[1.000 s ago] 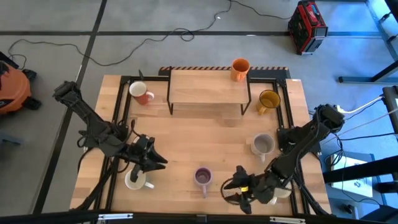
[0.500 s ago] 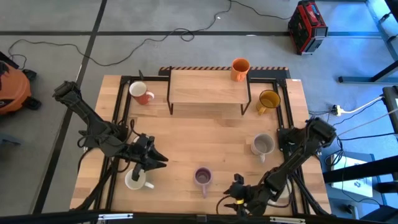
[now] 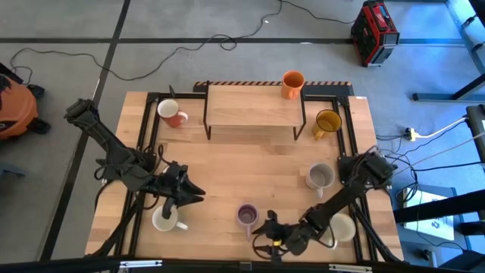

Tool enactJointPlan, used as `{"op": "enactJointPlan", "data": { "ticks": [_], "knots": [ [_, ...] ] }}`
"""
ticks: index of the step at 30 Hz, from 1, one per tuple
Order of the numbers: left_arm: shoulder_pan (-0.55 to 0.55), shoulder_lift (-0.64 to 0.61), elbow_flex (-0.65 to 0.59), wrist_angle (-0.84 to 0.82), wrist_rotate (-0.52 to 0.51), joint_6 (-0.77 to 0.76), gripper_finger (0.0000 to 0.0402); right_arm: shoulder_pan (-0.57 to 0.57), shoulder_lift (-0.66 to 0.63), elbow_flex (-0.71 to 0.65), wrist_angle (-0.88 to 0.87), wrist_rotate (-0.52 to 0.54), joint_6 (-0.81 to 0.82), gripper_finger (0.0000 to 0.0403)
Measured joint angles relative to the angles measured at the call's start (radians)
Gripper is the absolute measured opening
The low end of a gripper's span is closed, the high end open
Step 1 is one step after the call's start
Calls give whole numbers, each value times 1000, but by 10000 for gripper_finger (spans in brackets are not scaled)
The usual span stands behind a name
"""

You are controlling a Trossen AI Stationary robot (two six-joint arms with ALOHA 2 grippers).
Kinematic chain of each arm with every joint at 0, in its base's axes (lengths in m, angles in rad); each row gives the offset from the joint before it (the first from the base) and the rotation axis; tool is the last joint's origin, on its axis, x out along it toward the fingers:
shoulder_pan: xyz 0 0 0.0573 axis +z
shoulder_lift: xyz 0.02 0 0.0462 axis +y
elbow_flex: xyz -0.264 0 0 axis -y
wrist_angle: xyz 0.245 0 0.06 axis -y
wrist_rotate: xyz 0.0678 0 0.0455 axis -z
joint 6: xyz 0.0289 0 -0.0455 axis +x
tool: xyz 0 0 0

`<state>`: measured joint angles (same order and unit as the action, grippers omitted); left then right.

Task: Place coffee mugs
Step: Put the violet mug on the shelf

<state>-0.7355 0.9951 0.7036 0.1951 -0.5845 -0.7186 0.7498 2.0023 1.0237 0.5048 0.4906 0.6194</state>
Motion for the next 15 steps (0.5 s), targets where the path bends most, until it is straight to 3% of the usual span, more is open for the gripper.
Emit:
{"op": "enactJointPlan", "data": {
  "ticks": [15],
  "knots": [
    [0, 0, 0, 0, -9, -12, 114, -7, 138, 121, 77, 15, -89, 224]
  ]
}}
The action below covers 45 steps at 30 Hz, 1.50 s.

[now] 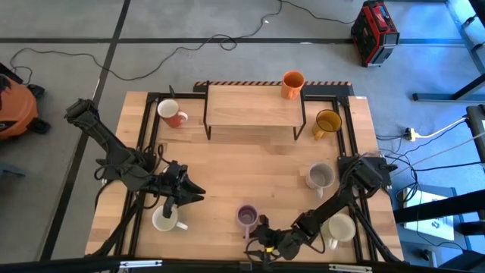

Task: Place coffee mugs
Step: Put the violet mug on the shelf

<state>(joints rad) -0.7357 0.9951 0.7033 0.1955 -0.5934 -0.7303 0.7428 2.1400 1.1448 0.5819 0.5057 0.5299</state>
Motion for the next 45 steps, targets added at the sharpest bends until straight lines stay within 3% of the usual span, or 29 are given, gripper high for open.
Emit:
{"op": "enactJointPlan", "data": {
  "ticks": [14, 29, 45],
  "knots": [
    [0, 0, 0, 0, 1, 0, 114, -19, 4, 5, -26, -18, -18, 30],
    [-1, 0, 0, 0, 8, 0, 114, -17, -5, 6, -36, -81, 4, 30],
    [-1, 0, 0, 0, 8, 0, 114, -42, -137, 6, -171, -97, -155, 30]
  ]
}}
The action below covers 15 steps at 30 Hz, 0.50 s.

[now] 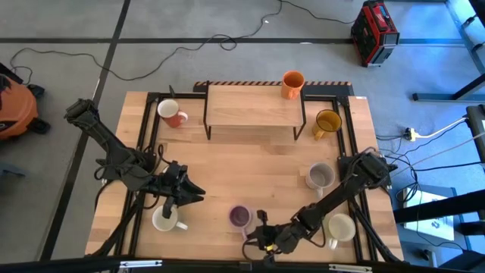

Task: Place coffee mugs
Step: Put the violet mug on the shelf

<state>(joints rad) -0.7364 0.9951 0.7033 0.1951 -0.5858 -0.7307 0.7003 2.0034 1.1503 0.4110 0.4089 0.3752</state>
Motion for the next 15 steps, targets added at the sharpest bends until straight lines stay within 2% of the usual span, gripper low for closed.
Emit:
{"op": "enactJointPlan", "data": {
  "ticks": [15],
  "knots": [
    [1, -23, -1, 56, -35, 0, 114, -60, -187, 0, -158, -12, -118, 30]
  ]
}}
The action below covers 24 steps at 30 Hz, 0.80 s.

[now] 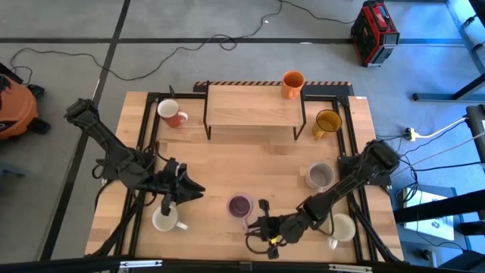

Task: Place coffee mugs
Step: Put the violet mug on the shelf

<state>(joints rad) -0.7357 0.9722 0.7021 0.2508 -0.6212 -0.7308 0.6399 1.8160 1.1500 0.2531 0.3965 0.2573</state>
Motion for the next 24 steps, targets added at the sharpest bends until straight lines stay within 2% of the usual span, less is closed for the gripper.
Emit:
{"op": "enactJointPlan", "data": {
  "ticks": [3, 9, 18, 24],
  "knots": [
    [0, -24, 0, 8, -17, 0, 114, -28, -54, 0, -38, -1, -3, 30],
    [0, -95, 0, 8, -122, 46, 114, -116, -144, 0, -99, -28, -4, 30],
    [0, -216, 0, 4, -284, 280, 114, -306, -259, 0, -190, -113, -49, 30],
    [0, -322, 0, -19, -319, 402, 114, -469, -337, 0, -264, -182, -67, 30]
  ]
}}
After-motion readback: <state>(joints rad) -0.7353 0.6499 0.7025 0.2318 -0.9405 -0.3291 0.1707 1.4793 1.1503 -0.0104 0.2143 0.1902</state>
